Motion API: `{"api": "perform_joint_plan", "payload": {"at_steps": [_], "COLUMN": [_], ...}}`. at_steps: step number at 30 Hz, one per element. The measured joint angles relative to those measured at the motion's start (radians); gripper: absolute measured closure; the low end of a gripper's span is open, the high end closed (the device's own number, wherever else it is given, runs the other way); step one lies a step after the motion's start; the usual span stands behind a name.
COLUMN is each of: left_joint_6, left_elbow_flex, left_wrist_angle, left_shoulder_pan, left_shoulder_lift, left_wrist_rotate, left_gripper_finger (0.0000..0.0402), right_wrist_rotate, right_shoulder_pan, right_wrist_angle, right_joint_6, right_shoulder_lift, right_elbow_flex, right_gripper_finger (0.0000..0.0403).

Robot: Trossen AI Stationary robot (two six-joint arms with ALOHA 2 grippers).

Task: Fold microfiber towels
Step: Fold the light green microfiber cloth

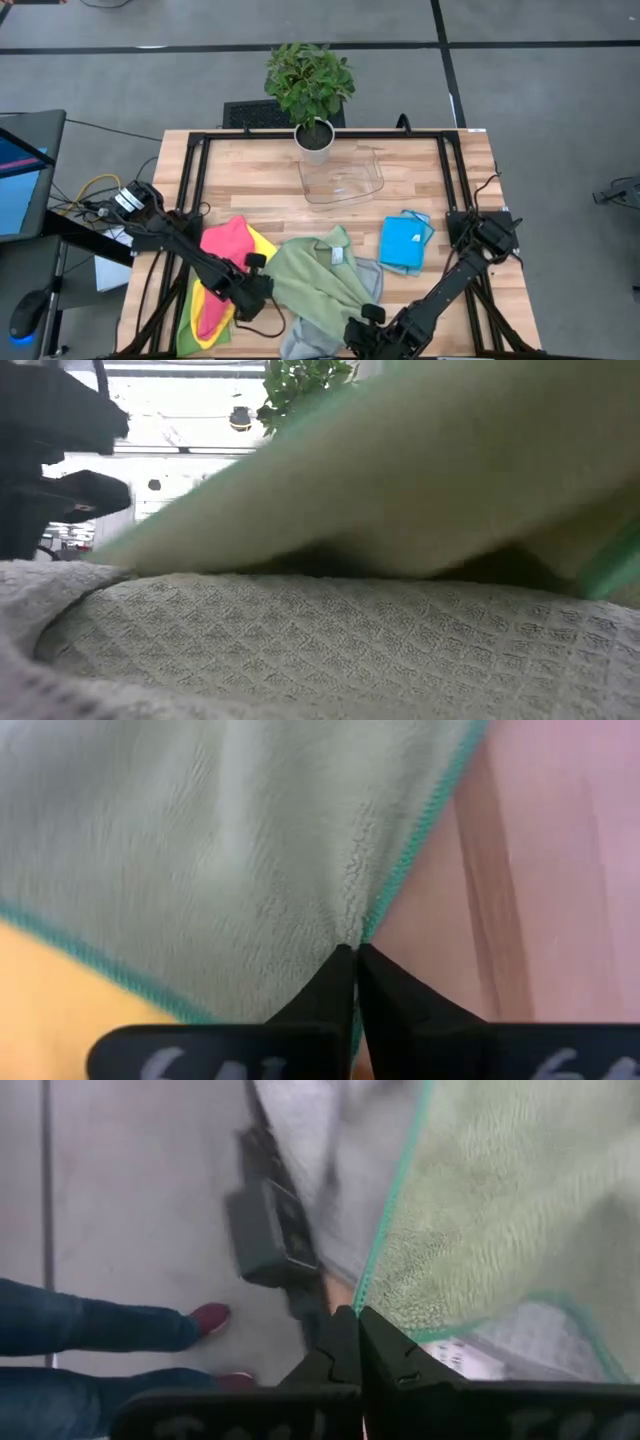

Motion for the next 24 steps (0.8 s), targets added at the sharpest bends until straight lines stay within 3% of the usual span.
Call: {"api": "perform_joint_plan", "payload": {"at_steps": [5,14,19,24], "left_joint_6": [-0.111,-0.175,-0.191,-0.191], "left_elbow_flex": [0.206,0.745,1.080,1.386], "left_wrist_angle": [-0.246,-0.764,-0.942,-1.001], "left_shoulder_pan": [-0.003,0.007,0.024,0.080], "left_shoulder_lift": [-0.038,-0.091,-0.095,-0.096], "left_wrist_rotate": [0.027,-0.190,-0.328,-0.362], "left_gripper_finger": [0.0401,0.0401,0.0401,0.0401], "right_wrist_rotate": [0.044,0.306,0.512,0.641], "right_shoulder_pan": [0.000,-0.003,-0.010,-0.023], "right_wrist_angle": [-0.173,-0.638,-0.688,-0.685], "right_joint_6": [0.000,-0.051,-0.136,-0.269], "right_shoulder_lift": [-0.020,-0.230,-0.366,-0.487], "right_elbow_flex": [0.112,0.338,0.408,0.495], "right_gripper_finger": [0.0395,0.0395,0.0395,0.0395]}}
